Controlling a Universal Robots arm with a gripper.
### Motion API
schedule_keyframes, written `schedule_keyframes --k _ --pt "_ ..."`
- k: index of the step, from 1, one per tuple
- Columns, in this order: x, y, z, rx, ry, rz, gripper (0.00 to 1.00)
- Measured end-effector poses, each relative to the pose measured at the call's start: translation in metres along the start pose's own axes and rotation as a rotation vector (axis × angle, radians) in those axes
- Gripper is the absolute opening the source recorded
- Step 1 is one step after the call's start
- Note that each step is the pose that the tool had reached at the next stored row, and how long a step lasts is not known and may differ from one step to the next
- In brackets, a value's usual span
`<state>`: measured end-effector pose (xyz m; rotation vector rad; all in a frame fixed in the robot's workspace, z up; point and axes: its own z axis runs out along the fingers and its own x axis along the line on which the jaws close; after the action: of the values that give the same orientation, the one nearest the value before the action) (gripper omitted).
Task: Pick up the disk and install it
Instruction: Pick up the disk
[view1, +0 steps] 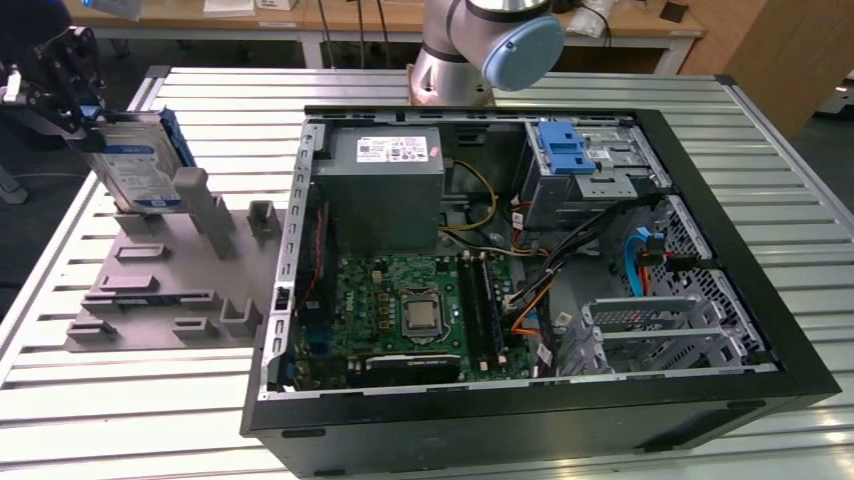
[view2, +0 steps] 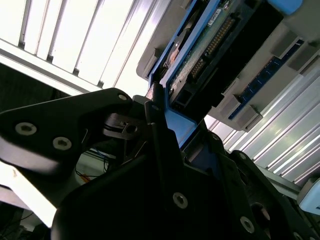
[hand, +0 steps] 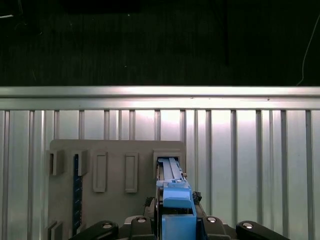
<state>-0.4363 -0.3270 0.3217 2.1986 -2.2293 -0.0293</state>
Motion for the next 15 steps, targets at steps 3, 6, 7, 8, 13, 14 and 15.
schedule_keyframes --k 3,6,7,8,13,14,15 --pt "0.0000 0.0001 -0.0011 -0.0001 0.0000 0.000 0.36" --pt "0.0000 0.0001 -0.0022 0.0000 0.0000 0.000 0.36" --pt "0.0000 0.0001 -0.0026 0.0000 0.0000 0.000 0.36" --pt "0.0000 0.0001 -0.0030 0.0000 0.0001 0.000 0.36" --pt "-0.0001 0.0001 -0.0042 0.0000 0.0001 0.000 0.36" --pt "-0.0001 0.0001 -0.0045 0.0000 0.0001 0.000 0.36" --pt "-0.0001 0.0002 -0.0048 -0.0001 0.0001 0.000 0.36"
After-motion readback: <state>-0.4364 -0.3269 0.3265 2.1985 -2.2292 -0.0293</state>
